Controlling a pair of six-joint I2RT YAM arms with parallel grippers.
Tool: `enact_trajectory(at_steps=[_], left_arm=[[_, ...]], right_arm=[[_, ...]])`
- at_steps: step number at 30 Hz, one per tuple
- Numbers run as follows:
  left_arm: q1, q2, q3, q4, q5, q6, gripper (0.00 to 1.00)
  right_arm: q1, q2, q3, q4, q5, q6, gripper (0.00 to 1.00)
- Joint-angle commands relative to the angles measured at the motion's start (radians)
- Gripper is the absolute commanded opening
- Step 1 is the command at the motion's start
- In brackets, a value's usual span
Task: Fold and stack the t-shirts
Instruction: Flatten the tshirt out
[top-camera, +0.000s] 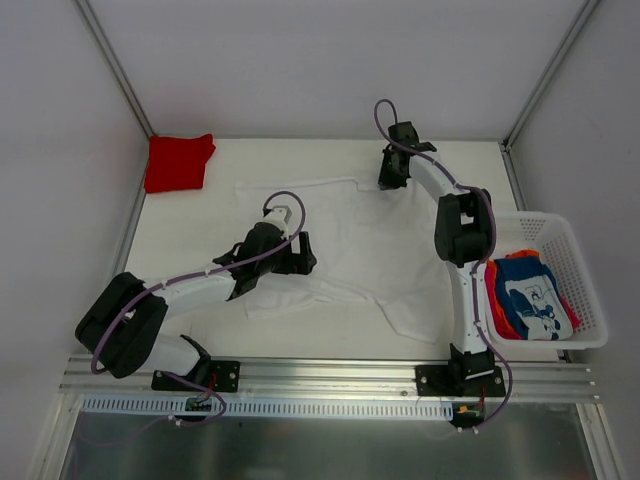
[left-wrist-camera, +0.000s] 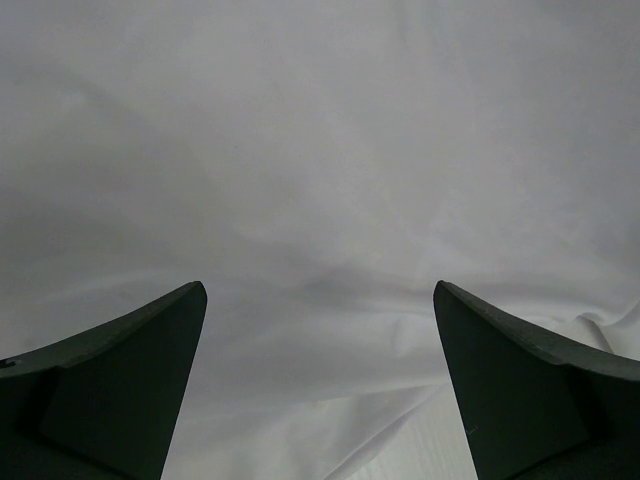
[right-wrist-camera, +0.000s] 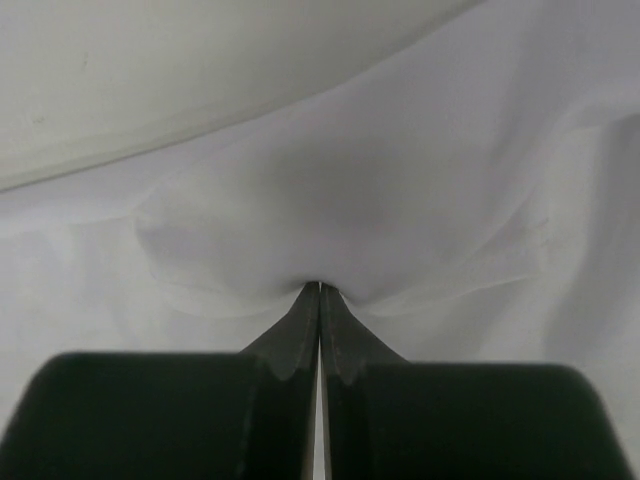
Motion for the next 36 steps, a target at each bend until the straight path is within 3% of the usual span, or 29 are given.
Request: enact_trajectory(at_steps=[1, 13, 16, 22, 26, 36], left_arm=[[-0.017, 0.017, -0.001, 0.043, -0.022, -0.012, 0.99], [-0.043, 0.034, -0.021, 0.047, -0.033, -0.001, 0.99], [-0.046, 0.037, -0.029, 0.047, -0.036, -0.001, 0.99], [-0.056, 0.052, -0.030, 0.049, -0.036, 0.002, 0.99], [-0.063, 0.075, -0.029, 0.055, -0.033, 0.003, 0.99], [-0.081, 0.132, -0.030, 0.076, -0.049, 0.010, 0.98]], right_arm=[[-0.022, 0.048, 0.092, 0.008, -0.054, 0.026, 0.00], [-0.080, 0.200, 0.256, 0.075, -0.130, 0.115, 0.03], [-0.105, 0.214, 0.262, 0.163, -0.149, 0.178, 0.09], [-0.126, 0.239, 0.283, 0.336, -0.138, 0.264, 0.39], [-0.130, 0.269, 0.319, 0.402, -0.106, 0.301, 0.52], [-0.120, 0.309, 0.348, 0.652, -0.025, 0.344, 0.55]])
